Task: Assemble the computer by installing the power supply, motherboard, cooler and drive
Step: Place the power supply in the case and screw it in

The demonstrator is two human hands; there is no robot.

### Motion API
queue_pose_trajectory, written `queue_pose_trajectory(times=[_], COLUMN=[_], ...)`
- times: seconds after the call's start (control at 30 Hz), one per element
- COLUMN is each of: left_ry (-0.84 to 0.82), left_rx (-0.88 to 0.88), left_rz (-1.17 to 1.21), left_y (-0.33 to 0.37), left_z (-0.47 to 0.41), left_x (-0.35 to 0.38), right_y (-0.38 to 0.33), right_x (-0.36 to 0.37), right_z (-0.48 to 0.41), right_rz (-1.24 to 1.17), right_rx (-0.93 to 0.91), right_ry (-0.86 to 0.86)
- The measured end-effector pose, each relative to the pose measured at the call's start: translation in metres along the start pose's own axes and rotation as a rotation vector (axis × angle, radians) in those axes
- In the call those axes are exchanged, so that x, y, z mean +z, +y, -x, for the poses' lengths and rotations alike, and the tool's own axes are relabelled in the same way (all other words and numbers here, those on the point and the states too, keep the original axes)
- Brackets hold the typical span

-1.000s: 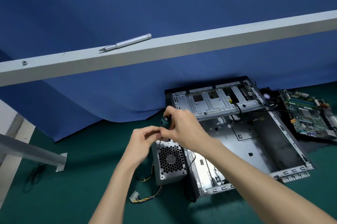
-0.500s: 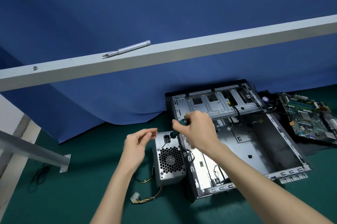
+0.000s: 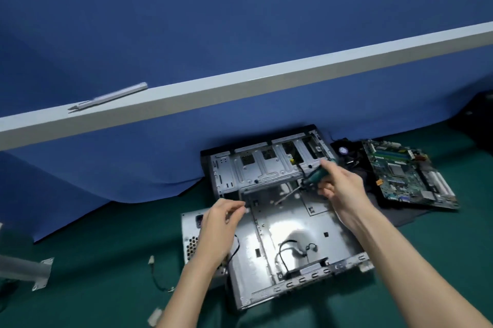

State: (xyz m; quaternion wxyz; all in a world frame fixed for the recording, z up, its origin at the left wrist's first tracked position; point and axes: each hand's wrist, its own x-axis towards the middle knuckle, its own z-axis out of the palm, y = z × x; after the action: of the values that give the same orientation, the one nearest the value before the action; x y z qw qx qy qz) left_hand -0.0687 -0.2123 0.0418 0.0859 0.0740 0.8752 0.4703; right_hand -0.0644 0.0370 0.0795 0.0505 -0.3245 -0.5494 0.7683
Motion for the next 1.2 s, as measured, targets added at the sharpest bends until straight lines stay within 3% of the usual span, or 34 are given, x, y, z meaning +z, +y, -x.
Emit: queue_pose_trajectory(times=[0.17,0.33,0.6,0.9,1.2], left_ry=[0.037,0.063,0.009,0.024,0.064], left_rx=[-0.005,-0.032,-0.159,-0.275,-0.316], left_rz=[-0.308,-0.445,-0.449,-0.477,-0.478], left_y=[-0.003,-0.005,0.002,-0.003,-0.004], left_z=[-0.005,-0.004,-0.005,0.0,0.001], left_x=[0.054,0.085,0.129,0.149,0.153], right_y=[-0.026,-0.037,0.019,0.065,0.076], right_x=[-0.084,-0.155,-0.192,-0.184,-0.178], right_z=[-0.054,-0.1,-0.132,-0.151,-0.157], right_rz=[-0.327,-0.221,0.464,1.336,1.628], right_rx=[0.06,0.092,0.324,0.116,-0.006], right_ry=[0.22,0.326,0.138,0.021,-0.106])
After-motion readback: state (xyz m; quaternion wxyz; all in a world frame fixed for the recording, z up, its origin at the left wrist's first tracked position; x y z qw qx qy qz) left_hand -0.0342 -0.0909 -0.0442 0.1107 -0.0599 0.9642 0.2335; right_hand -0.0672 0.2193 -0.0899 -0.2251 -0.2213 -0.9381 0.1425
